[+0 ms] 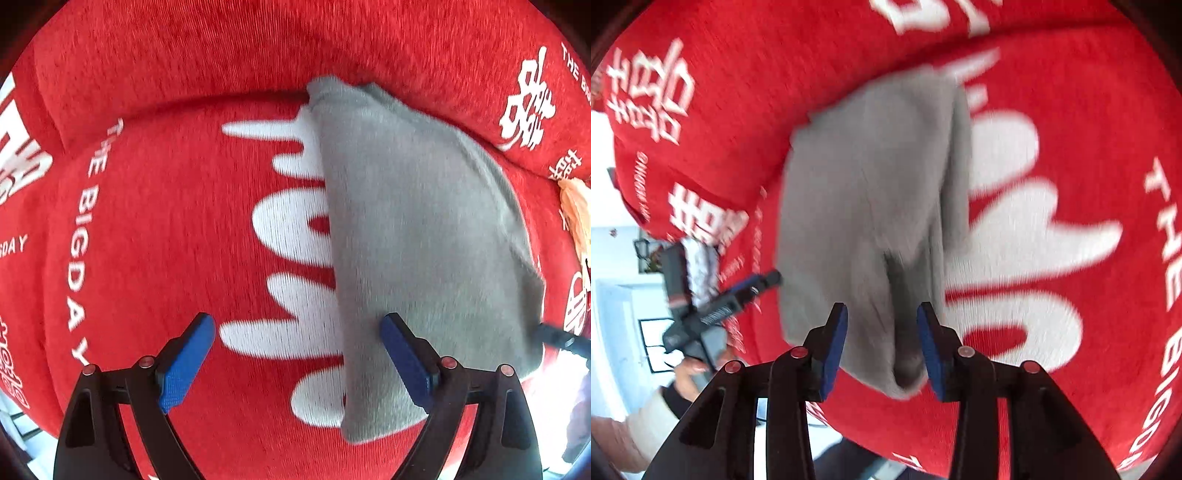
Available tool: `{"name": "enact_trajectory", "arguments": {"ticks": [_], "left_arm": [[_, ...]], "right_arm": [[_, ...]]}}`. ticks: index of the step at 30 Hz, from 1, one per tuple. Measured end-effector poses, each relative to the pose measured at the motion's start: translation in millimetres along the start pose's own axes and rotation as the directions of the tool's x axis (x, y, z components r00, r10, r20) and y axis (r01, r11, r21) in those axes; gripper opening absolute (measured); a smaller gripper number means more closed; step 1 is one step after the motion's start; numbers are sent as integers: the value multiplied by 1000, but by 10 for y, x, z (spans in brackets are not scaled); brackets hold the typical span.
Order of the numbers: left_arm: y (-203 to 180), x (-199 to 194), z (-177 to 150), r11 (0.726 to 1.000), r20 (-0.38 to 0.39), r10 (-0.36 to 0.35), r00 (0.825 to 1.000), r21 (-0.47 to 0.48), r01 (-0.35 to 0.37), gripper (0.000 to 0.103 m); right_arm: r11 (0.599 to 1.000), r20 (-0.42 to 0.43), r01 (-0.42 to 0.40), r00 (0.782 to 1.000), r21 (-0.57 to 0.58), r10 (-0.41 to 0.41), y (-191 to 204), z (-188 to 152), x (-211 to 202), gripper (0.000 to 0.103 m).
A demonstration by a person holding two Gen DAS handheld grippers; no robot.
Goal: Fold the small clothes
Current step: 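Lay the folded sweater on the blanket and open both tools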
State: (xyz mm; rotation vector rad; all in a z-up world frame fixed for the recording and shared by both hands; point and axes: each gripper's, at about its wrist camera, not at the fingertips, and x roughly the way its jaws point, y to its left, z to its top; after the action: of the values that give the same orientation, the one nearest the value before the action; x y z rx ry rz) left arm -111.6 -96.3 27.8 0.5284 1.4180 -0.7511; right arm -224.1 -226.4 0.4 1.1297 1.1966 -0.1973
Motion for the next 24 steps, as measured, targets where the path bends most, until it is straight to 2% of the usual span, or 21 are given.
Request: {"name": "enact_trajectory", "arguments": {"ticks": [1,3,5,8,11,14,16,17,18,19,20,21,22,23,24], "left_arm": [[-27,13,-41,1000,-10,1,1000,5,-1,92],[-76,10,-102,1000,-10,8,1000,21,-8,92],[-114,14,-164,999,-9,15,1000,34,-15,92],[-154,96,-255,999,-30,22,999,35,-21,92],[-212,189,-351,998,-41,47,998,54,-45,93],[-215,156,-378,998,-32,54,998,45,-52,93],[-208,134,-395,997,-29,59,998,50,-58,93],[-206,125,-403,997,-28,59,998,50,-58,93],[-203,120,-412,997,-27,61,998,52,-60,93],[-194,115,-423,997,-26,62,998,52,-61,93],[-200,108,-442,997,-24,62,998,51,-60,93],[-209,90,-466,997,-23,61,998,51,-59,93],[-215,76,-473,997,-22,59,998,50,-58,93],[-218,63,-481,997,-20,57,998,50,-56,93],[-215,51,-485,997,-18,55,998,49,-54,93]], "right_arm": [[1000,1,-3,1000,3,3,24,-5,10,6],[1000,49,-16,999,-21,17,103,-26,-95,6],[999,71,26,997,-18,-25,55,-49,-196,6],[993,8,107,994,54,-107,-206,-104,24,6],[989,-2,89,996,119,-90,-385,-128,97,6],[992,26,79,996,97,-81,-244,-107,-49,8],[996,75,44,996,78,-50,-164,-98,-219,12],[998,95,25,995,64,-31,-92,-108,-270,19],[999,112,15,993,48,-20,-13,-66,-298,37],[999,123,18,992,36,-23,55,0,-286,47],[999,131,27,991,25,-30,89,57,-268,55],[999,131,39,991,25,-42,124,133,-204,55],[998,128,42,991,48,-48,123,210,-136,54],[997,127,30,991,77,-40,166,256,-70,41],[992,128,29,991,122,-45,125,319,-18,10]]}}
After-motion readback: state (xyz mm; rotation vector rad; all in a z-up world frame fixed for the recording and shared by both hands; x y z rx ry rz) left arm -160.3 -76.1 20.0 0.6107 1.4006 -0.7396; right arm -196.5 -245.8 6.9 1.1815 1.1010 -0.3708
